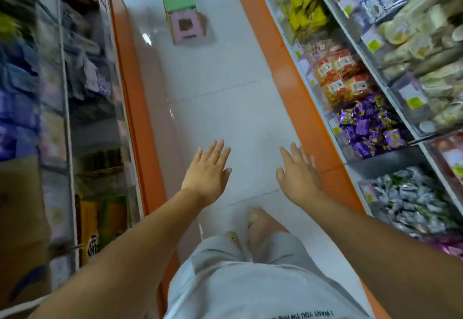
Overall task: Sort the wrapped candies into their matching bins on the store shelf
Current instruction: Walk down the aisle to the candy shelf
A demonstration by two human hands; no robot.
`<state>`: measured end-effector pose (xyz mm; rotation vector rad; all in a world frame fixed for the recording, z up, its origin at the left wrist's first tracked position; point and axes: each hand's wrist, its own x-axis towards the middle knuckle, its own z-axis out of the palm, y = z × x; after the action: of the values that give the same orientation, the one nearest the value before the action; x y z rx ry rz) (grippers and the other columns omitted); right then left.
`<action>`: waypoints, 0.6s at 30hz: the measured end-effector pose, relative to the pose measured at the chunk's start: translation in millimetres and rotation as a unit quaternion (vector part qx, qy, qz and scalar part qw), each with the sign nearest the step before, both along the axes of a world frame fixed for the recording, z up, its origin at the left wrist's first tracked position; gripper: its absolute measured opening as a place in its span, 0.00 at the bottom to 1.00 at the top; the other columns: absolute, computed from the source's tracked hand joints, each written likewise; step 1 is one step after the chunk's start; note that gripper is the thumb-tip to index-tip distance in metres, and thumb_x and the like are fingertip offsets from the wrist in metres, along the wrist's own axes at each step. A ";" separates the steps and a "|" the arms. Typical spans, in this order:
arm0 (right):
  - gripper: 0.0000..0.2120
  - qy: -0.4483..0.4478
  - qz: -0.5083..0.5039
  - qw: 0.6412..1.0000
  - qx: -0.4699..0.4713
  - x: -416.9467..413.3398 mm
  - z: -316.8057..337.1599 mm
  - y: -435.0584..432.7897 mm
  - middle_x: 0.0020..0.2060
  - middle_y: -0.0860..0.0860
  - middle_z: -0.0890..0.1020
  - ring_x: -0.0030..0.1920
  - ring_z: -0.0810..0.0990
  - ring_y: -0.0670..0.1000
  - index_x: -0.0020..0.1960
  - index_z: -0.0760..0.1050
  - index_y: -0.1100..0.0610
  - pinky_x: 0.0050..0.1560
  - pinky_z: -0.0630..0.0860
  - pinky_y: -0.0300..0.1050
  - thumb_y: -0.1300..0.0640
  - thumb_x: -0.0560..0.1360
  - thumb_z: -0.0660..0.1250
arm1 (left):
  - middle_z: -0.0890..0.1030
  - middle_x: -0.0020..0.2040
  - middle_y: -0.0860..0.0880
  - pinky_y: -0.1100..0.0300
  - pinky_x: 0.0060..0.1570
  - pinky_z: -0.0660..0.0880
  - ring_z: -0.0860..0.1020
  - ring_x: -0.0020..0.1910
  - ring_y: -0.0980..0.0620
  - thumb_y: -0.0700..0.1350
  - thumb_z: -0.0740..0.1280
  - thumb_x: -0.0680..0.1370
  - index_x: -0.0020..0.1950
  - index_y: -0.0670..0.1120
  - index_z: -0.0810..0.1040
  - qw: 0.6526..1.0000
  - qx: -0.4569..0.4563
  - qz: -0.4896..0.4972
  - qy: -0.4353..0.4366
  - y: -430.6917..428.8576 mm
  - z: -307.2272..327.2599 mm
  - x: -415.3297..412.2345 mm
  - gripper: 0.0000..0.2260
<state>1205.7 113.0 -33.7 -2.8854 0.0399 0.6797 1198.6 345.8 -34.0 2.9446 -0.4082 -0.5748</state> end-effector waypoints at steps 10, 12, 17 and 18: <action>0.27 0.013 0.007 1.000 0.020 296.7 -22.3 63.9 0.78 0.53 0.49 0.78 0.44 0.54 0.78 0.50 0.52 0.76 0.43 0.54 0.51 0.81 0.52 | 0.42 0.79 0.49 0.52 0.75 0.38 0.39 0.77 0.50 0.55 0.44 0.84 0.79 0.48 0.44 0.999 -0.002 0.030 0.012 54.7 -15.1 293.3 0.26; 0.26 0.020 0.013 1.000 0.020 353.0 -15.9 74.1 0.78 0.53 0.49 0.78 0.44 0.54 0.78 0.51 0.52 0.76 0.43 0.54 0.51 0.81 0.52 | 0.43 0.79 0.48 0.52 0.75 0.38 0.39 0.77 0.50 0.55 0.45 0.83 0.79 0.48 0.44 0.999 -0.012 0.040 0.011 69.6 -8.4 349.8 0.26; 0.27 0.011 0.012 1.000 0.016 486.9 -8.7 106.5 0.78 0.53 0.49 0.78 0.45 0.54 0.78 0.51 0.52 0.76 0.44 0.54 0.50 0.82 0.53 | 0.43 0.79 0.49 0.52 0.75 0.39 0.40 0.78 0.51 0.55 0.46 0.83 0.79 0.48 0.45 0.999 -0.010 0.046 0.005 110.4 -1.1 483.3 0.26; 0.27 0.004 0.011 1.000 0.016 513.6 -9.8 115.2 0.78 0.53 0.49 0.78 0.45 0.54 0.78 0.51 0.52 0.76 0.44 0.54 0.50 0.82 0.53 | 0.44 0.79 0.49 0.52 0.75 0.39 0.40 0.78 0.51 0.54 0.47 0.84 0.79 0.48 0.45 0.999 -0.007 0.044 0.002 120.2 -3.7 510.9 0.26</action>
<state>1719.4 228.2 -43.5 -2.8573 -0.0026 0.6899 1709.5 466.0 -37.7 2.9299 -0.2792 -0.5652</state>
